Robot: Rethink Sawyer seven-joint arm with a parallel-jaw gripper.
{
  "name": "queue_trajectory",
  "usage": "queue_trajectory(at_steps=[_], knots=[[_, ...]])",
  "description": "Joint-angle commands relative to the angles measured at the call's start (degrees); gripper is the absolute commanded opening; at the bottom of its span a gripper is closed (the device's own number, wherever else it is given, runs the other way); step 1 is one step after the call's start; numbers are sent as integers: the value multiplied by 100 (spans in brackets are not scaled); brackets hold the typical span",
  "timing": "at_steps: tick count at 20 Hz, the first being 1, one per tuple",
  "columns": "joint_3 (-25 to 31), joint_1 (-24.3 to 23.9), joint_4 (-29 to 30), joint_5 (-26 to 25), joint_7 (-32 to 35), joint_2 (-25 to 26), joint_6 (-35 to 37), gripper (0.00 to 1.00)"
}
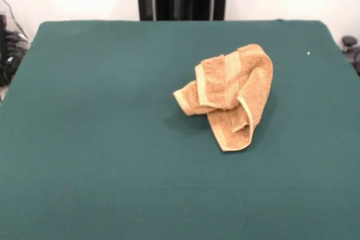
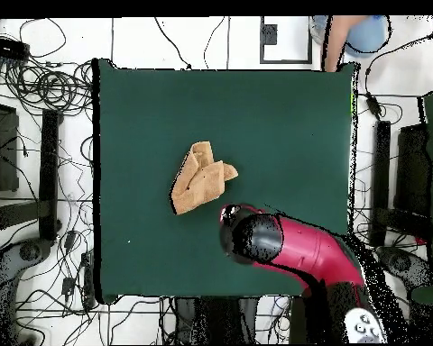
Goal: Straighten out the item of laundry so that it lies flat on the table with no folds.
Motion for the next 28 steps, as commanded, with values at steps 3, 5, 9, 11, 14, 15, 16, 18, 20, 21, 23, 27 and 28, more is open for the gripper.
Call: queue_trajectory(at_steps=[3,5,9,11,14,15,16,18,20,21,23,27,28], knots=[[779,304,-698,-452,92,822,-332,100],[765,371,-872,-480,178,980,-315,100],[468,666,-1175,-601,509,1254,-614,100],[340,782,-1312,-666,662,1438,-864,100],[438,722,-1419,-565,720,1687,-981,100],[477,690,-1404,-518,731,1712,-1016,100],[510,656,-1342,-406,829,1741,-1097,100],[525,647,-1288,-229,1010,1779,-1208,100],[645,570,-1229,-52,1128,1856,-1304,100],[738,505,-1206,-4,1103,1881,-1335,100],[1110,242,-1119,172,1032,1973,-1371,100],[1824,-243,-986,405,884,2138,-1454,100],[2048,-400,-941,431,804,2166,-1450,100]])
